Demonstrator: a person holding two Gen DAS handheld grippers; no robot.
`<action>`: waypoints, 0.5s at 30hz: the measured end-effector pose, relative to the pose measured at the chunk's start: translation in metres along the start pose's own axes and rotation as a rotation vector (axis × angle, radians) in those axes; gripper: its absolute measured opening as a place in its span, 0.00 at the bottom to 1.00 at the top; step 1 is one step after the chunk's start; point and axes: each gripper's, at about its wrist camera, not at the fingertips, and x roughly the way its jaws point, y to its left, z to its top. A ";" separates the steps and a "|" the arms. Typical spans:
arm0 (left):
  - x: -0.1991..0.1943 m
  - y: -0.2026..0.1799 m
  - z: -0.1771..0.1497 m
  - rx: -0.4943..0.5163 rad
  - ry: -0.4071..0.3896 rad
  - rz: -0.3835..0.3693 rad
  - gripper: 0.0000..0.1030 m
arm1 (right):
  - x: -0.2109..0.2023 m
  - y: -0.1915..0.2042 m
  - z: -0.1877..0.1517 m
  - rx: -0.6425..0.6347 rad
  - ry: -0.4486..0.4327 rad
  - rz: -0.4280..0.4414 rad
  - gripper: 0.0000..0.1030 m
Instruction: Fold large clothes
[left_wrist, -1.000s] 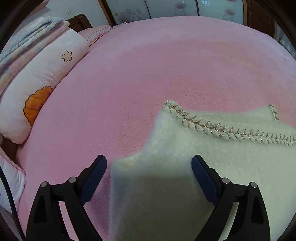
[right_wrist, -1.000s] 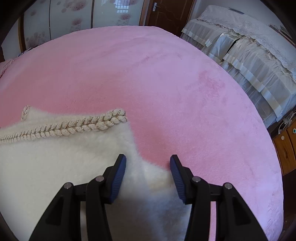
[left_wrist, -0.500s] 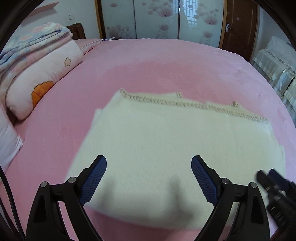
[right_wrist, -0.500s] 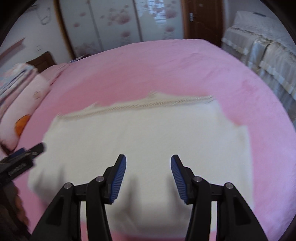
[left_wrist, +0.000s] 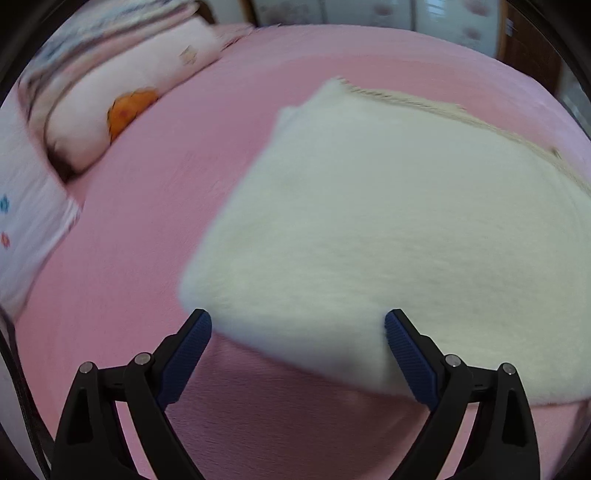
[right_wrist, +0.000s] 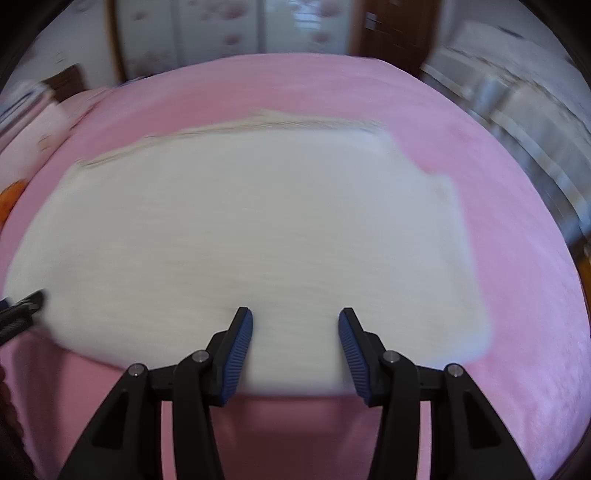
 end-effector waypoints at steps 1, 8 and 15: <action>0.004 0.010 0.000 -0.028 0.015 -0.003 0.97 | 0.003 -0.018 -0.002 0.037 0.007 -0.016 0.46; 0.015 0.023 -0.004 -0.066 0.046 -0.011 0.98 | 0.007 -0.037 -0.004 0.053 0.027 -0.077 0.43; 0.019 0.024 0.000 -0.114 0.092 -0.027 0.98 | 0.006 -0.048 -0.005 0.119 0.041 -0.074 0.45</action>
